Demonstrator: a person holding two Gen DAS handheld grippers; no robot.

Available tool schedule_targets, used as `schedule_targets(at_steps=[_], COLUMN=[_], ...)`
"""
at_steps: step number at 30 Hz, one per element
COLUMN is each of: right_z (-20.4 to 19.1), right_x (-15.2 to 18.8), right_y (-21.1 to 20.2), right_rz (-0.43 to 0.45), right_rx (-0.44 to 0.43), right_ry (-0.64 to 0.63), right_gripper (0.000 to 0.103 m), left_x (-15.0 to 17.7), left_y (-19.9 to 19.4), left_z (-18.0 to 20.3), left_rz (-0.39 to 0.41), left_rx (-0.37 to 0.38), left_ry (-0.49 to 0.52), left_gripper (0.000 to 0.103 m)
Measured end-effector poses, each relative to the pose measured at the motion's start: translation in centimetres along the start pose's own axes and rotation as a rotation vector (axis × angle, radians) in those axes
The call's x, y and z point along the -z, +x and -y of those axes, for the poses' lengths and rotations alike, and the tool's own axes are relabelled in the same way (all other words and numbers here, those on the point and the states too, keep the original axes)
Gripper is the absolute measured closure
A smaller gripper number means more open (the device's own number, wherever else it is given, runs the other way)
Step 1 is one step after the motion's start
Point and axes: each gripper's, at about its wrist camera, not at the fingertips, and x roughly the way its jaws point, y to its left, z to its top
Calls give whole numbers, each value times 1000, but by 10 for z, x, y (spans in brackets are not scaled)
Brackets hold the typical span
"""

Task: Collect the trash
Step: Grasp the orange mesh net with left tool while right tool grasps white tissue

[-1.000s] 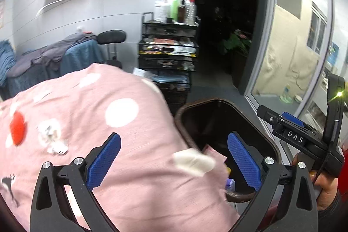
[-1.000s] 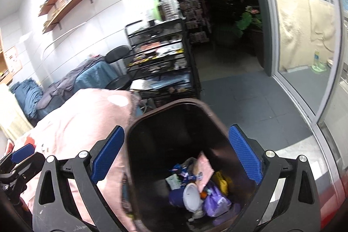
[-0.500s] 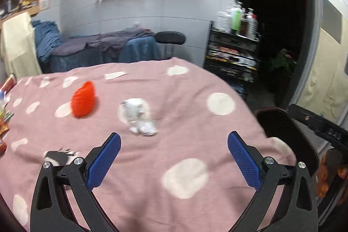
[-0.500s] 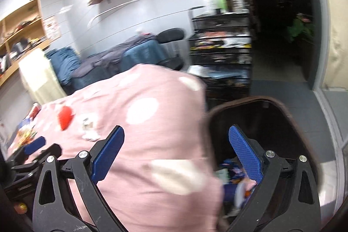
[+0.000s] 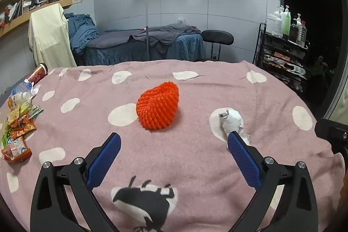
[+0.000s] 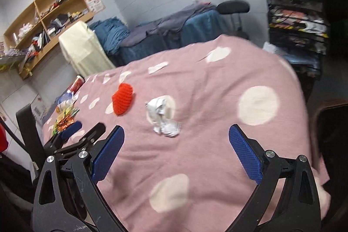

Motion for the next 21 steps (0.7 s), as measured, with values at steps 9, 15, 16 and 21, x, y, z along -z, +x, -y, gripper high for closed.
schedule_targets(at_steps=[9, 15, 16, 21], right_z=[-34, -35, -35, -34], right_x=[-12, -19, -20, -19], right_y=[69, 104, 110, 139], right_rz=[-113, -200, -210, -276], right_rx=[90, 89, 93, 83], right_ry=[-155, -185, -190, -186], right_gripper=[13, 30, 31, 53], left_x=[-28, -28, -27, -21], left_y=[64, 97, 100, 101], left_z=[-15, -23, -23, -32], left_rz=[-120, -223, -241, -252], left_rx=[-43, -14, -9, -8], left_ry=[-8, -52, -53, -113], left_gripper=[17, 41, 48, 75])
